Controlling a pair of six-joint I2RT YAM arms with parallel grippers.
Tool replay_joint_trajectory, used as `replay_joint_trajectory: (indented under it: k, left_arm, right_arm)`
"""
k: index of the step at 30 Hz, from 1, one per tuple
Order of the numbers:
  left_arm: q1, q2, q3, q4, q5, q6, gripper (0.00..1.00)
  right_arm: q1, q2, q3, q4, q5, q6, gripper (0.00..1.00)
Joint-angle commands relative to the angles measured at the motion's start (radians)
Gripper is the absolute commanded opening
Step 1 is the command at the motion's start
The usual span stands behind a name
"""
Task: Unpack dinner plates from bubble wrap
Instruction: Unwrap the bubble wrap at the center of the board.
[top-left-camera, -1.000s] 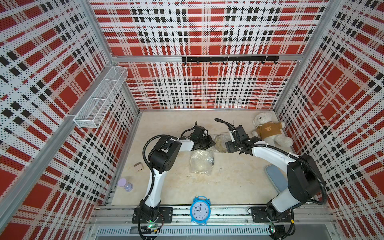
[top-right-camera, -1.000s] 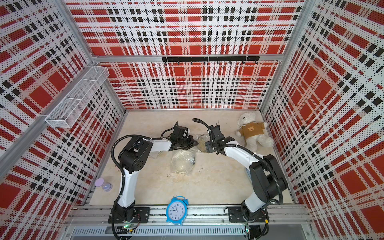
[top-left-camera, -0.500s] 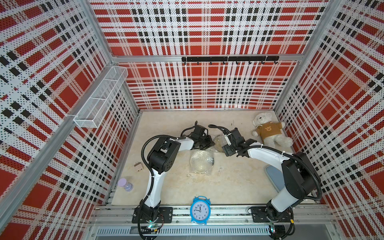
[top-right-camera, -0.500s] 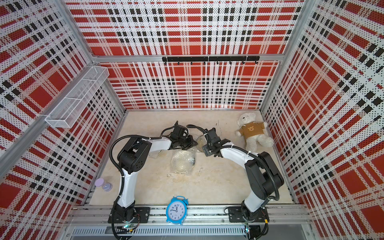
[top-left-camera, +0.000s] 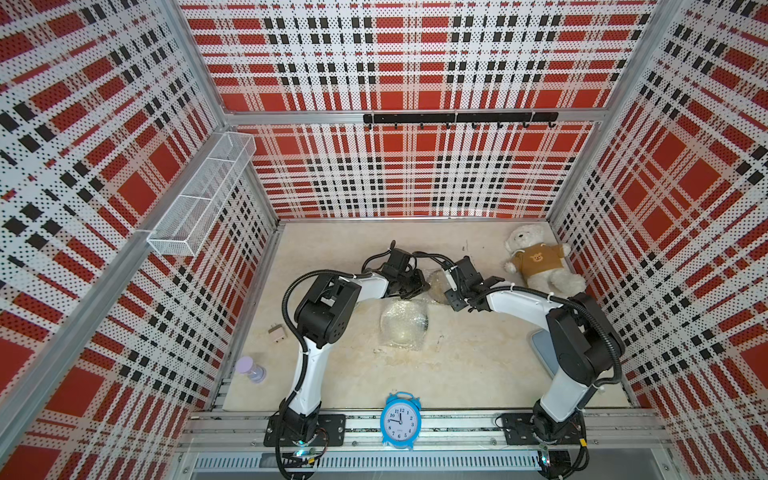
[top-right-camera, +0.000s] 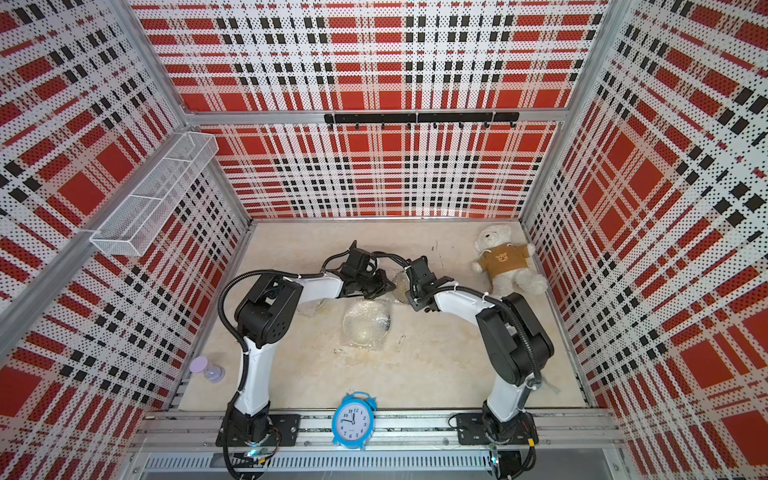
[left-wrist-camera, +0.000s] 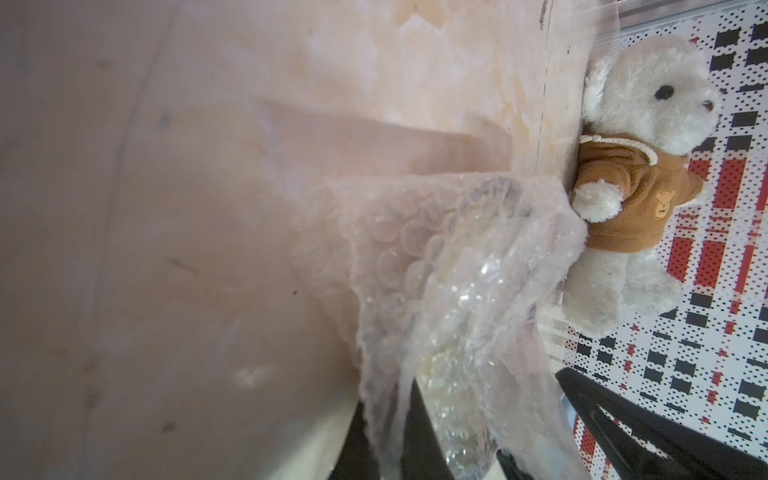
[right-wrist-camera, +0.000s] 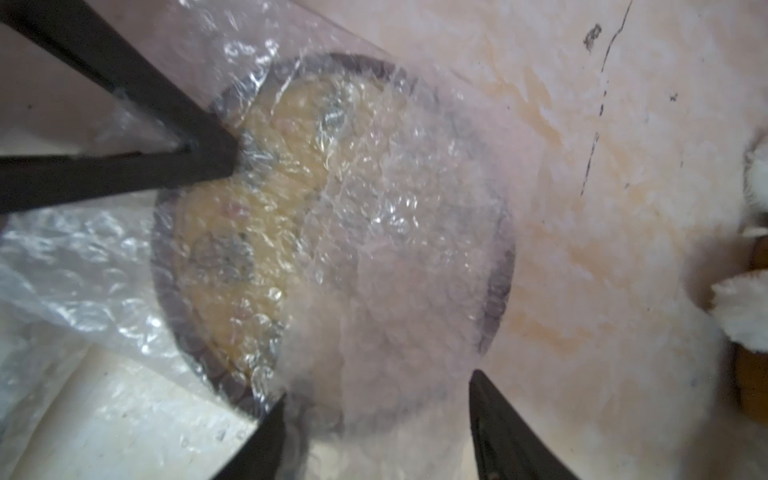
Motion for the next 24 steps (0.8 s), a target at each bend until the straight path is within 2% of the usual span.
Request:
replay_joint_trajectory:
  k: [1, 4, 11, 13, 16, 21, 24]
  left_arm:
    - [0.001, -0.025, 0.028, 0.006, 0.024, 0.011, 0.05]
    - [0.001, -0.023, 0.028, 0.006, 0.029, 0.013, 0.05]
    - [0.003, -0.023, 0.033, 0.01, 0.037, 0.013, 0.05]
    - [0.003, -0.023, 0.034, 0.012, 0.04, 0.013, 0.05]
    - [0.006, -0.024, 0.032, 0.016, 0.04, 0.011, 0.05]
    - [0.008, -0.022, 0.03, 0.023, 0.043, 0.008, 0.05]
    - [0.01, -0.015, 0.028, 0.024, 0.044, 0.01, 0.05]
  right_arm:
    - [0.004, 0.014, 0.023, 0.049, 0.014, -0.013, 0.49]
    - [0.005, 0.026, 0.033, 0.047, 0.01, -0.015, 0.48]
    - [0.005, 0.068, 0.075, 0.019, -0.003, -0.015, 0.57]
    - [0.004, 0.078, 0.081, 0.021, -0.009, -0.012, 0.57]
    - [0.005, 0.092, 0.091, 0.022, -0.017, -0.007, 0.51]
    - [0.004, 0.096, 0.085, 0.032, -0.022, 0.004, 0.35]
    - [0.003, 0.077, 0.064, 0.053, -0.02, 0.013, 0.3]
